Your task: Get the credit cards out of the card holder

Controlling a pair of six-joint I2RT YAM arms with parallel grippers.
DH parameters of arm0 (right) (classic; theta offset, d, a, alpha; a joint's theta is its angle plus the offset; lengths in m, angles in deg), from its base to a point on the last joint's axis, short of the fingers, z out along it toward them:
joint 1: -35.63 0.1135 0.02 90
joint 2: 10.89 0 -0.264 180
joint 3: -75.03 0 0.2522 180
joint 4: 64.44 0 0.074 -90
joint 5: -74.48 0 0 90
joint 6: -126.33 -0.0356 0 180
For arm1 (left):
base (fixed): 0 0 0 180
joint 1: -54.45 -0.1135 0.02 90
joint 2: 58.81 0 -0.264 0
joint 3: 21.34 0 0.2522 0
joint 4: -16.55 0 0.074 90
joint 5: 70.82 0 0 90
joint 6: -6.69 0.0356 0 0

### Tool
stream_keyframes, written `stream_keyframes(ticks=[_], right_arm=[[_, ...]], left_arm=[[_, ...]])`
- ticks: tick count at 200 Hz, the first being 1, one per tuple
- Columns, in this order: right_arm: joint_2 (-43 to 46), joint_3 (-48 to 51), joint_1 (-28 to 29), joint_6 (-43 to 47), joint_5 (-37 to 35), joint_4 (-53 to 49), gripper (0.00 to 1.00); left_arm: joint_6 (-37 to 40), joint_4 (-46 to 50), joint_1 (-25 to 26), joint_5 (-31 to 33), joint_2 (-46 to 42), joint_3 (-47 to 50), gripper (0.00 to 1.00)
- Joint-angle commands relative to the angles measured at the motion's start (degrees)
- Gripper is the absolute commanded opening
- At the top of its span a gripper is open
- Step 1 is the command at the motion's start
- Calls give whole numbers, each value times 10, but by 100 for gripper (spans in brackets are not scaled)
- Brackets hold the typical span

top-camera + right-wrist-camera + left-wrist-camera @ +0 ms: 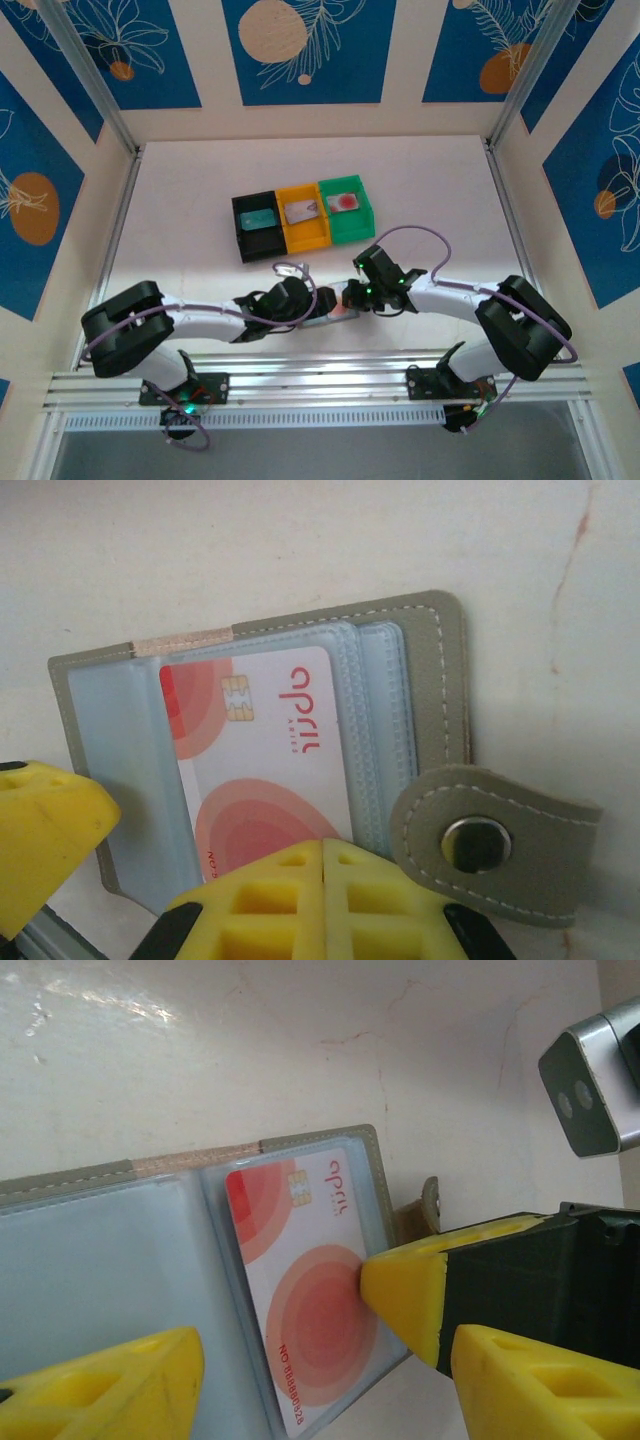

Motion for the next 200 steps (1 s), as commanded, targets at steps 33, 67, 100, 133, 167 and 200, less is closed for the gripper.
stream_keyframes(ticks=[33,67,100,133,167,200], right_arm=[[-5,17,-8,6,14,7,0],[-6,19,-10,6,17,10,0],[-8,19,-11,5,21,10,0],[-7,19,-12,4,24,11,0],[-6,19,-13,5,26,9,0],[-2,19,-13,4,26,5,0]], left_arm=[[-3,-15,7,-7,10,-10,65],[-2,-18,7,-9,16,-11,58],[1,-17,7,-11,20,-16,48],[6,-7,8,-13,22,-22,44],[4,-8,8,-14,22,-21,44],[4,-4,7,-10,21,-23,42]])
